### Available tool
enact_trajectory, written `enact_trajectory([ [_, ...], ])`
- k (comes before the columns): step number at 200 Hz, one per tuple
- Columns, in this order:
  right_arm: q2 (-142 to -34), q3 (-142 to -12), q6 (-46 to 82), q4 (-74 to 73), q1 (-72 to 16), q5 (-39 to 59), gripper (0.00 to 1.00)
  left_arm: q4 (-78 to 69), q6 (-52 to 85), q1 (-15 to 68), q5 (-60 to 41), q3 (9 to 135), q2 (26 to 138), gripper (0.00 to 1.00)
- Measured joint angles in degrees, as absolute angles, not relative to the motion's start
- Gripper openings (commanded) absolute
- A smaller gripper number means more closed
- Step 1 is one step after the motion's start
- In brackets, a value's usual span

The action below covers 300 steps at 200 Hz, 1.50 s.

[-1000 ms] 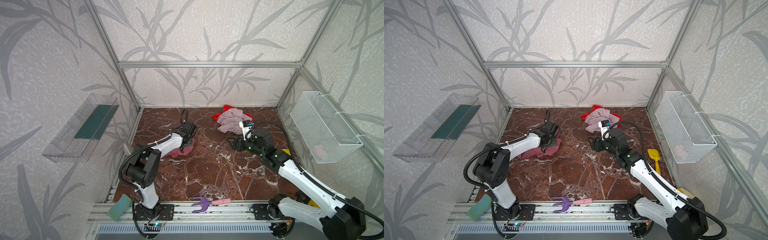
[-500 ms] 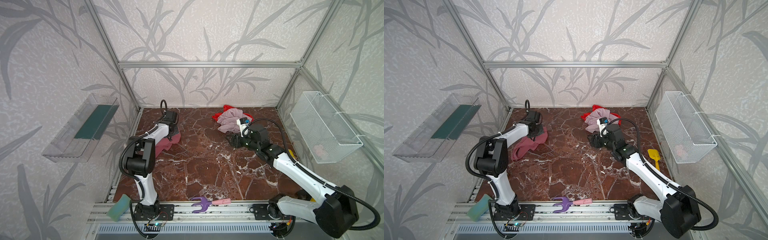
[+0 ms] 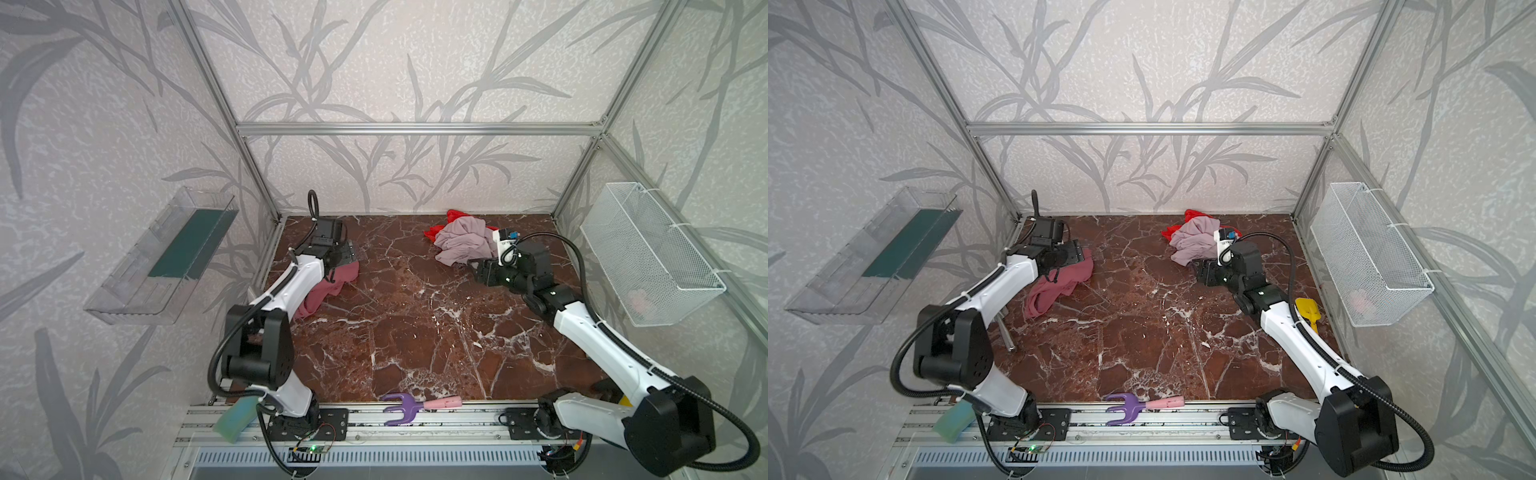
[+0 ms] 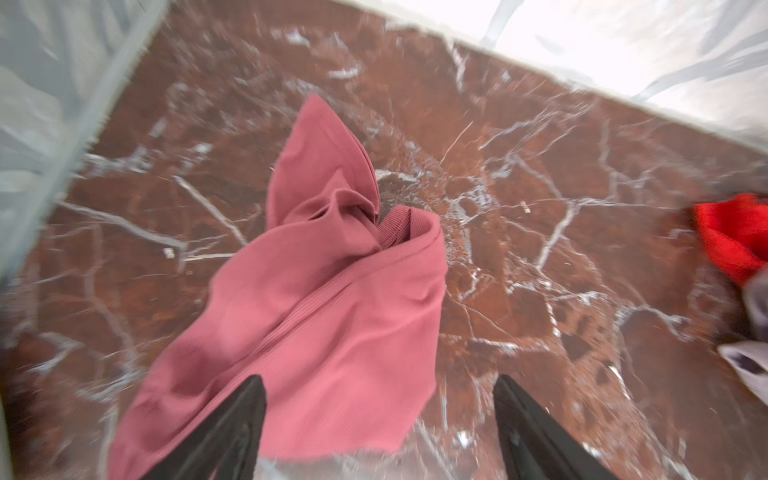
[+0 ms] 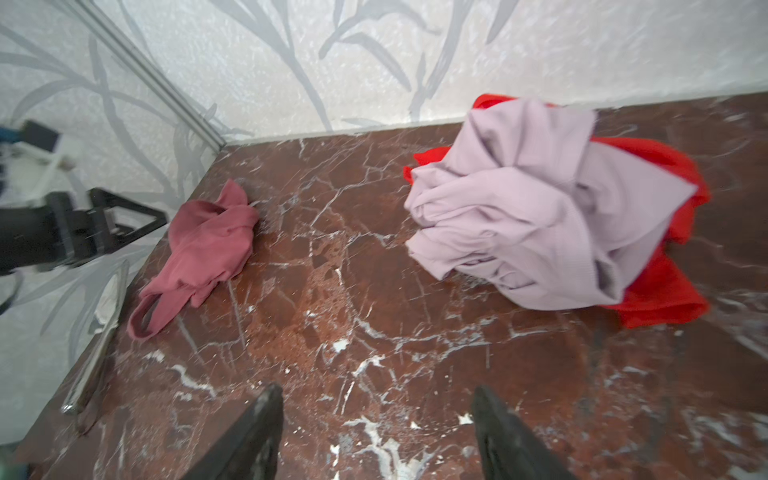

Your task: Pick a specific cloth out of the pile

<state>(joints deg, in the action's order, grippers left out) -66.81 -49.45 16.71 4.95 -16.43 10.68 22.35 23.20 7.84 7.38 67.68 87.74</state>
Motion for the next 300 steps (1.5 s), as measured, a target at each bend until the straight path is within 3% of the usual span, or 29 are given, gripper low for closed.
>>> enact_trajectory([
  [49, -63.90, -35.51, 11.44, -3.53, -11.09, -3.11, 0.74, 10.61, 15.90, 7.88, 14.11, 49.93, 71.99, 0.87],
  [82, -70.59, -24.53, 6.39, -15.00, -10.76, -12.64, 0.74, 0.86, 10.15, 7.33, 18.59, 40.36, 71.61, 0.88],
  [119, -77.32, -20.69, 1.30, -31.46, -10.76, -17.76, 0.75, -13.04, 5.52, 5.43, 21.45, 35.62, 75.07, 0.88],
  [193, -90.96, -18.76, -4.38, -57.30, -10.76, -17.34, 0.80, -39.70, 2.96, 2.79, 20.01, 24.95, 87.35, 0.90],
  [232, -91.72, -18.81, -5.06, -58.63, -10.79, -15.92, 0.83, -48.99, 2.94, 1.34, 16.47, 20.29, 89.69, 0.99],
  [236, -91.72, -18.81, -5.06, -58.70, -10.79, -15.88, 0.98, -49.19, 2.90, 1.30, 16.23, 20.32, 89.67, 0.99],
  [238, -91.72, -18.81, -4.97, -58.78, -10.76, -15.79, 1.00, -49.43, 2.87, 1.30, 16.01, 20.32, 89.67, 0.99],
  [300, -91.81, -18.81, -5.87, -59.88, -10.76, -15.38, 0.99, -53.54, 2.61, 1.26, 15.09, 20.43, 89.78, 0.99],
])
